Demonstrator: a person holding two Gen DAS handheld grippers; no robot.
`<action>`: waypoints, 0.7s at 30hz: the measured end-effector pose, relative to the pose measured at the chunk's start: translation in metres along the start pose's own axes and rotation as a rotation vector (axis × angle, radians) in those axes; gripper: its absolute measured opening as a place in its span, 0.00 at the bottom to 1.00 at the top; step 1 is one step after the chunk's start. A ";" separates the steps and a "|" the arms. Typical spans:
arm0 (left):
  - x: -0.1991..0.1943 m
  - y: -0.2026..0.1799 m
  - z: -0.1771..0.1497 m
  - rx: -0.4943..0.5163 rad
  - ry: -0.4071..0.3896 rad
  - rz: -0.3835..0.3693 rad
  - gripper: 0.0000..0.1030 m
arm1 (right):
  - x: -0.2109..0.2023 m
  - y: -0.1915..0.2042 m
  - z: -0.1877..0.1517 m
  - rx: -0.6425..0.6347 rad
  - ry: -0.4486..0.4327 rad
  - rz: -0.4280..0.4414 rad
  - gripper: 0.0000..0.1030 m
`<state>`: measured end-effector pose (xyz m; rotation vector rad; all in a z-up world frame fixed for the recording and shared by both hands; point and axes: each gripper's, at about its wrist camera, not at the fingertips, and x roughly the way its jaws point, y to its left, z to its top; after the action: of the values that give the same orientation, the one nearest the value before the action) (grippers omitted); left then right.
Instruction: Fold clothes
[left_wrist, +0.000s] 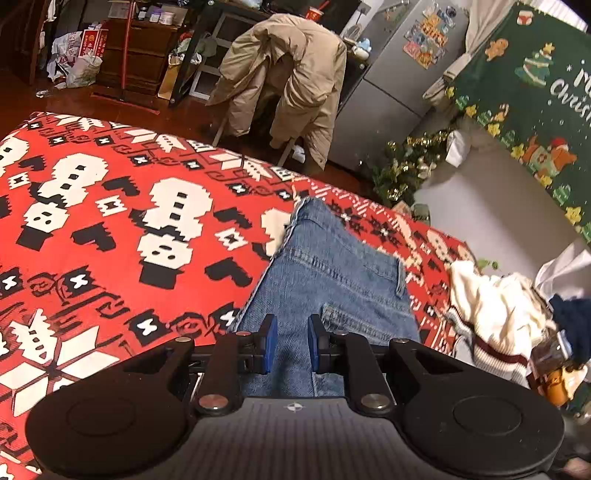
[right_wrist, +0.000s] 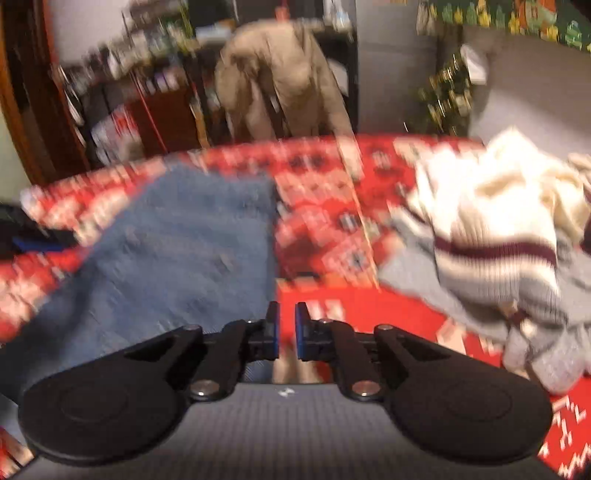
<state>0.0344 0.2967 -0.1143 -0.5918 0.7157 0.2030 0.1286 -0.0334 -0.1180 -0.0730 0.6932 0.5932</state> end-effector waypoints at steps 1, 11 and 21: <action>0.002 0.001 -0.001 0.000 0.008 0.004 0.15 | -0.002 0.008 0.004 0.000 -0.023 0.036 0.09; 0.012 0.004 -0.002 -0.018 0.042 -0.009 0.15 | 0.053 0.047 -0.011 -0.074 0.086 0.128 0.05; 0.021 0.000 -0.003 -0.057 0.111 0.065 0.33 | 0.044 0.033 -0.015 -0.062 0.160 0.166 0.05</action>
<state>0.0484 0.2946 -0.1296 -0.6380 0.8394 0.2534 0.1290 0.0122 -0.1521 -0.1228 0.8416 0.7745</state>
